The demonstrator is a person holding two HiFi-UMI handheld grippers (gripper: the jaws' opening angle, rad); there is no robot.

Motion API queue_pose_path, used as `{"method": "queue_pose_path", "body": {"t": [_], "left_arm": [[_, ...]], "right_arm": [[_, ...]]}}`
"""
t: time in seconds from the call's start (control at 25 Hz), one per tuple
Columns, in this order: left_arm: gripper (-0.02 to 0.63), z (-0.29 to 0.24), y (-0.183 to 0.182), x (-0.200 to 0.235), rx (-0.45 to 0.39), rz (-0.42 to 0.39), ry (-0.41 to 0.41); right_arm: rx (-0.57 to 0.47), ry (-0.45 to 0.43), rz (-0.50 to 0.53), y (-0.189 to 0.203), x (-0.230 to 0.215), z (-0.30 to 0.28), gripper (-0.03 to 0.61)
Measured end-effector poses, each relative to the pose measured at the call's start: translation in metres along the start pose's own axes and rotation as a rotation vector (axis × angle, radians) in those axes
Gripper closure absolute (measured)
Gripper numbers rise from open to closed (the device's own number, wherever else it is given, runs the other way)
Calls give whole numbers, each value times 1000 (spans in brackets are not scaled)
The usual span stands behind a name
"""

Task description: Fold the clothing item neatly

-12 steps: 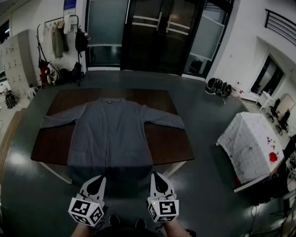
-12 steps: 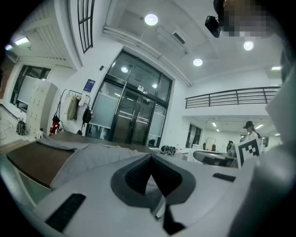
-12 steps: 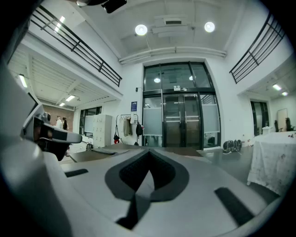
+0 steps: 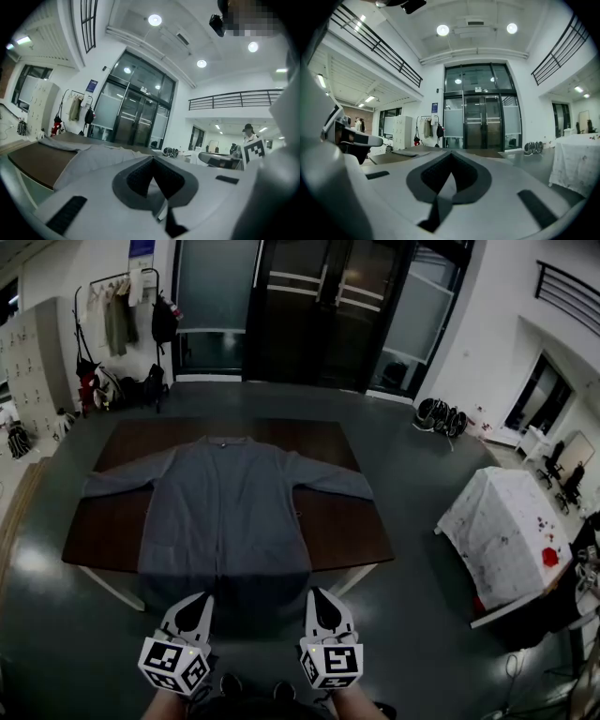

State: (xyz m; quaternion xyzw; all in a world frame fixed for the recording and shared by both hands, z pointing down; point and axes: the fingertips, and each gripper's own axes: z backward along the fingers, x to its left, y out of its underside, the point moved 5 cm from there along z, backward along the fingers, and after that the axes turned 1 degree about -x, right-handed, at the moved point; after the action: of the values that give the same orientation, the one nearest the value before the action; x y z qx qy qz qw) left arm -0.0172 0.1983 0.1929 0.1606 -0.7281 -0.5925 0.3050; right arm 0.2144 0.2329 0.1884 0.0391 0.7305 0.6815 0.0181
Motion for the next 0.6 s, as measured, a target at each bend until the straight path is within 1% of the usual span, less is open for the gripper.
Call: {"method": "queue_pose_path", "body": {"t": [0.32, 0.44, 0.6], "left_arm": [[606, 1, 1, 11, -1, 0, 11], [606, 3, 4, 17, 7, -3, 17], [606, 6, 6, 30, 16, 22, 20]], "right_arm": [[8, 1, 9, 1, 14, -6, 591], [13, 19, -9, 4, 16, -8, 591], [14, 56, -18, 3, 17, -10, 591]]}}
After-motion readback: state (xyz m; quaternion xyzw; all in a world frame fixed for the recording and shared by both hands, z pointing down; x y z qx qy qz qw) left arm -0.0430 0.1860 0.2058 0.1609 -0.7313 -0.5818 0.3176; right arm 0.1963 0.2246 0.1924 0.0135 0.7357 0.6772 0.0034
